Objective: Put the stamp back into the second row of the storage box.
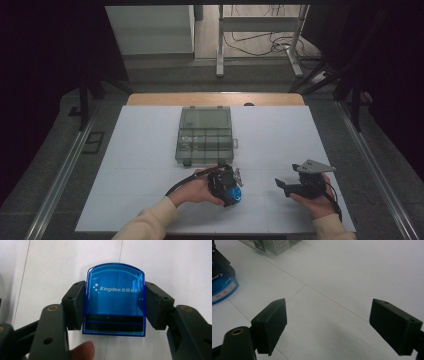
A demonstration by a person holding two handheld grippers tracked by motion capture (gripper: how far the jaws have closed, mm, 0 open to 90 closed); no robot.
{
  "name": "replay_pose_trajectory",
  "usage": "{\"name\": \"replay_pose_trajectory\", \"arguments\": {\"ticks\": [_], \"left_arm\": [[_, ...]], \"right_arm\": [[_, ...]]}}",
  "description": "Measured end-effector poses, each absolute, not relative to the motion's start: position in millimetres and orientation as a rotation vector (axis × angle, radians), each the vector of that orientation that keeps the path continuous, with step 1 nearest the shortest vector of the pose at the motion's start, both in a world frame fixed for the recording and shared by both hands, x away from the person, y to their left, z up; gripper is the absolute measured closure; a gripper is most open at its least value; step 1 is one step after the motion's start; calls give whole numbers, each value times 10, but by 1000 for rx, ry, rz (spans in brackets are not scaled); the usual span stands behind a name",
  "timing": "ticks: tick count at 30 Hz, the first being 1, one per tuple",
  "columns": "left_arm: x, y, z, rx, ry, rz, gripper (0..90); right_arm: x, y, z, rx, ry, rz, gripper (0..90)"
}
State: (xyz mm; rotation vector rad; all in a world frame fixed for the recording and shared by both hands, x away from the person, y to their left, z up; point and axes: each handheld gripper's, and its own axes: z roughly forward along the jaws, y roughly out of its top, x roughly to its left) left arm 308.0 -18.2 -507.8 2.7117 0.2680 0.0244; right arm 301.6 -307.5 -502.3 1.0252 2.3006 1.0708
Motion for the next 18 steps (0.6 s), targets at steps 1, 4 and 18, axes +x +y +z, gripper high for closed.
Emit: {"name": "replay_pose_trajectory", "arguments": {"ticks": [1, 4, 18], "left_arm": [[3080, -174, -5073, 2707, 272, 24, 411], [3078, -144, -5029, 2693, 272, 20, 411], [3000, 31, -4745, 2605, 278, 53, 411]], "right_arm": [[3016, -3075, -5022, 1025, 2300, 1071, 147], [3017, -3076, -5023, 1027, 2299, 1071, 147], [3013, -3075, -5023, 1025, 2299, 1064, 147]]}}
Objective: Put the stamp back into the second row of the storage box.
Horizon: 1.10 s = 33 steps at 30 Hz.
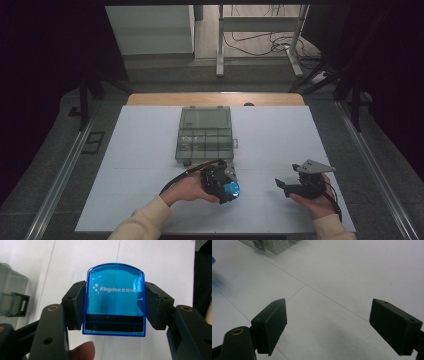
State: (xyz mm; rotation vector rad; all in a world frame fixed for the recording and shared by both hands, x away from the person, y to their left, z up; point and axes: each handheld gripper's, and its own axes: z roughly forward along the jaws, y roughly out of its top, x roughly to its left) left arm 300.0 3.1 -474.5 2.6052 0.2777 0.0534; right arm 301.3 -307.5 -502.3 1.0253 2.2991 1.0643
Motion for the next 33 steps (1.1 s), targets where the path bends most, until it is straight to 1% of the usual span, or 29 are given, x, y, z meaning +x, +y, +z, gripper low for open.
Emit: {"name": "replay_pose_trajectory", "arguments": {"ticks": [20, 33], "left_arm": [[3033, 319, -4424, 2533, 315, 120, 411], [3118, 508, -4346, 2485, 379, 169, 411]], "right_arm": [[3006, -3076, -5019, 1022, 2295, 1069, 147], [3005, -3075, -5018, 1022, 2297, 1064, 147]]}}
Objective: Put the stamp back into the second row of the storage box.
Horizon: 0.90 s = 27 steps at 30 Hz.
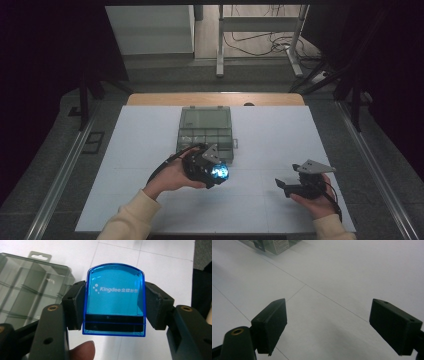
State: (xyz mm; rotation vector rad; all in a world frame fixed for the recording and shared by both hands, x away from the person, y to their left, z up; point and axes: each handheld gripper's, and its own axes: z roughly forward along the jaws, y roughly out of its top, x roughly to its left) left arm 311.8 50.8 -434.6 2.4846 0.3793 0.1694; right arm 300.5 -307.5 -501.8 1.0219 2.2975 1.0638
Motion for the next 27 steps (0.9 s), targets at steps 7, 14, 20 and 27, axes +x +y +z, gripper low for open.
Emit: {"name": "replay_pose_trajectory", "arguments": {"ticks": [7, 14, 20, 27], "left_arm": [[3149, 553, -4344, 2476, 399, 187, 412], [3192, 604, -4348, 2463, 434, 197, 412], [3255, 633, -4325, 2452, 464, 214, 411], [3414, 693, -4306, 2444, 508, 232, 411]], "right_arm": [[3003, -3079, -5014, 1020, 2294, 1066, 147], [3005, -3083, -5012, 1019, 2291, 1068, 147], [2999, -3090, -5001, 1024, 2282, 1080, 147], [3000, -3082, -4996, 1019, 2284, 1086, 147]]}}
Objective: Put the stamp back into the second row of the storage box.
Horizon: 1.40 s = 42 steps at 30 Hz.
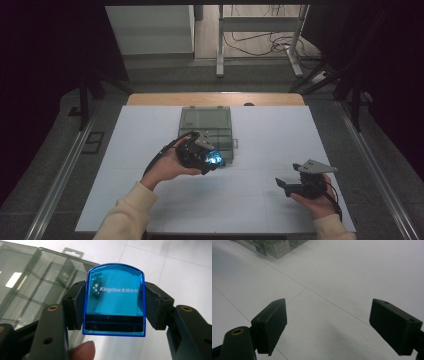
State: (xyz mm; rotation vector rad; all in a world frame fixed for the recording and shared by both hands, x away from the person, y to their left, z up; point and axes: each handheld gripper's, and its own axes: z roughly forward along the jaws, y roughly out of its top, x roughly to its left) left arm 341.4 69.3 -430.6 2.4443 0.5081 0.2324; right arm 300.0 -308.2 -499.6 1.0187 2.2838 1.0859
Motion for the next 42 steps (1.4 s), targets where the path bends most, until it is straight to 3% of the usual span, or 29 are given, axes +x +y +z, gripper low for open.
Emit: {"name": "replay_pose_trajectory", "arguments": {"ticks": [19, 42], "left_arm": [[3902, 746, -4293, 2469, 570, 287, 411], [4240, 830, -4583, 2588, 506, 227, 411]], "right_arm": [[3011, -3093, -4993, 1030, 2272, 1101, 153], [3012, -3094, -4999, 1032, 2279, 1094, 154]]}}
